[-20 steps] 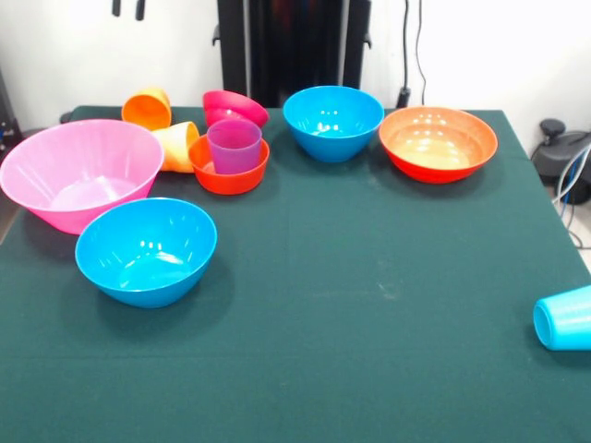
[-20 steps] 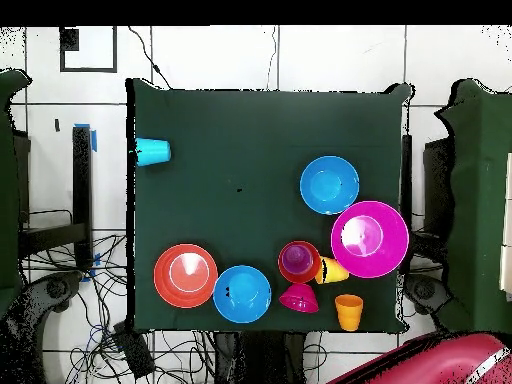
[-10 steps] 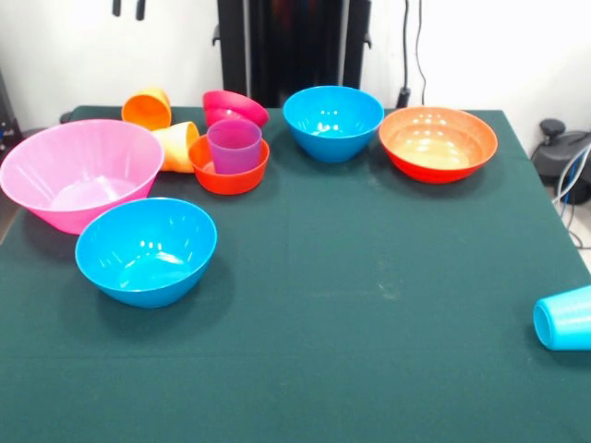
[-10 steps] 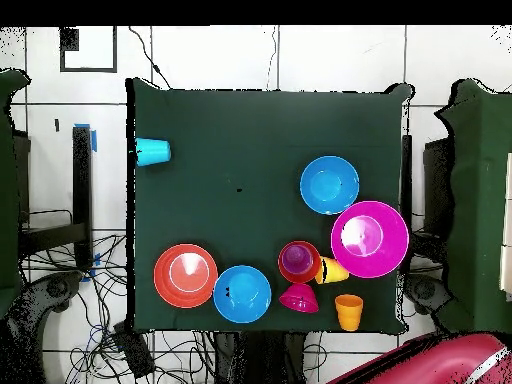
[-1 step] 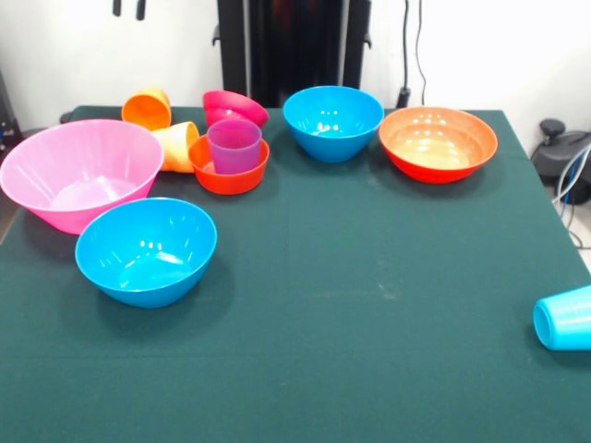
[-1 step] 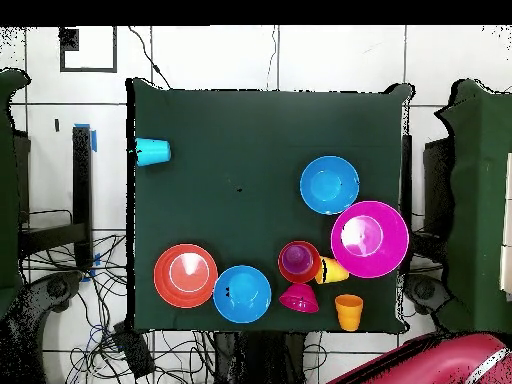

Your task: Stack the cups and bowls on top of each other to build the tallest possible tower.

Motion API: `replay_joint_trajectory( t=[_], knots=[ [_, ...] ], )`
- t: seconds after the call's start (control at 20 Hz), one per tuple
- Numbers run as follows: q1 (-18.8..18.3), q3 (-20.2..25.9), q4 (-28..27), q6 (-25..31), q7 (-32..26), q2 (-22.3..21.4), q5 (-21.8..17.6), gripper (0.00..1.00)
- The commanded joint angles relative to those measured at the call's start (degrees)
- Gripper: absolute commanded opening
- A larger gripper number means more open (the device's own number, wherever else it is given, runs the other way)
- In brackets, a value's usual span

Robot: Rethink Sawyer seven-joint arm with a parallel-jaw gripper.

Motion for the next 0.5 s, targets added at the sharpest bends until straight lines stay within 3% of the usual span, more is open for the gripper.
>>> replay_joint_trajectory(
  t=[0.05, 0.5],
  knots=[
    [1.46, 9.11, -7.68, 7.46, 1.26, 0.70, -0.29, 1.00],
    [-3.76, 8.95, -8.46, 8.20, -0.34, 3.26, 1.47, 1.00]
  ],
)
